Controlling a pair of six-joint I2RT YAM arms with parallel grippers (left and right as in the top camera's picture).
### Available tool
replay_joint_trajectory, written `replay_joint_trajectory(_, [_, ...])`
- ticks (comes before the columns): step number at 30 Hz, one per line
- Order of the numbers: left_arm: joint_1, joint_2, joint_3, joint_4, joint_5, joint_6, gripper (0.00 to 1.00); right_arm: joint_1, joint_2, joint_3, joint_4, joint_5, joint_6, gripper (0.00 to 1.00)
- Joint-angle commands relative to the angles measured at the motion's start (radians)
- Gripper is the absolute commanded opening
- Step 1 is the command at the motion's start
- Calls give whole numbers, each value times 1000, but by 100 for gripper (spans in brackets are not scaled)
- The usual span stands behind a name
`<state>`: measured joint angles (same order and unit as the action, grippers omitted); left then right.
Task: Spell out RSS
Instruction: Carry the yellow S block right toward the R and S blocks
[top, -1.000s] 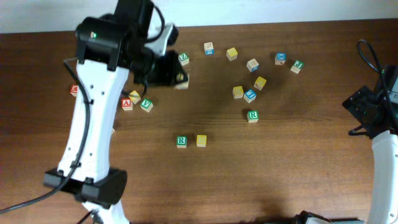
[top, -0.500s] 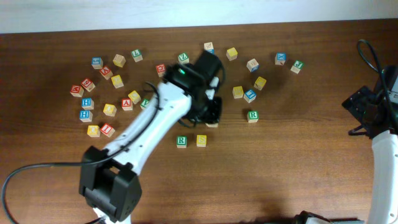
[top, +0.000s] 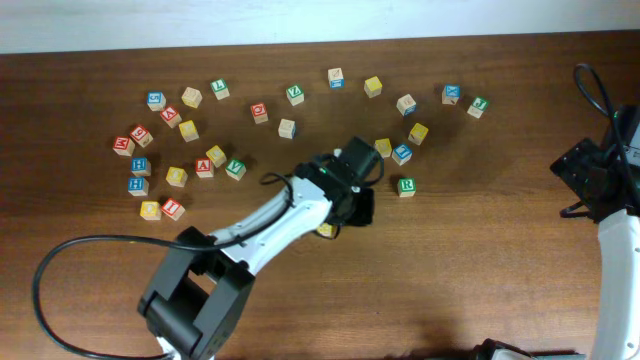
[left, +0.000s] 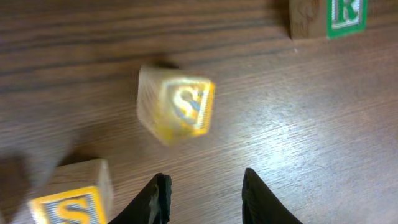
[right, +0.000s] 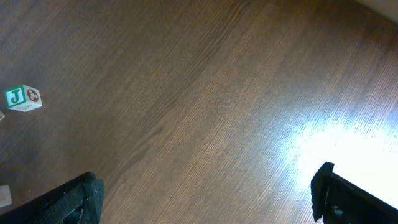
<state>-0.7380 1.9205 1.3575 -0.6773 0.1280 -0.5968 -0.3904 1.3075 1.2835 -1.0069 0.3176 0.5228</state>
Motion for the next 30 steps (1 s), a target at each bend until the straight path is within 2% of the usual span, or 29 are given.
replay_joint_trajectory(1, [-31, -5, -34, 14, -44, -44, 30, -3, 2, 13, 0, 8, 1, 98])
replay_joint_trajectory(6, [-33, -6, -35, 12, -96, -42, 32, -3, 2, 13, 0, 8, 1, 98])
replay_joint_trajectory(8, [-28, -9, -20, 10, -95, -1, 33, -3, 2, 13, 0, 8, 1, 98])
replay_joint_trajectory(10, [-19, -22, 22, 3, -100, 80, 41, -3, 2, 13, 0, 8, 1, 98])
replay_joint_trajectory(13, [5, -36, 96, -3, -112, 172, 66, -3, 2, 13, 0, 8, 1, 98])
replay_joint_trajectory(16, [38, -36, 130, -2, -156, 210, 75, -3, 2, 13, 0, 8, 1, 98])
replay_joint_trajectory(20, [65, 6, 129, -6, -196, 238, 75, -3, 2, 13, 0, 8, 1, 98])
replay_joint_trajectory(30, [-2, 127, 129, -6, -177, 254, 72, -3, 2, 13, 0, 8, 1, 98])
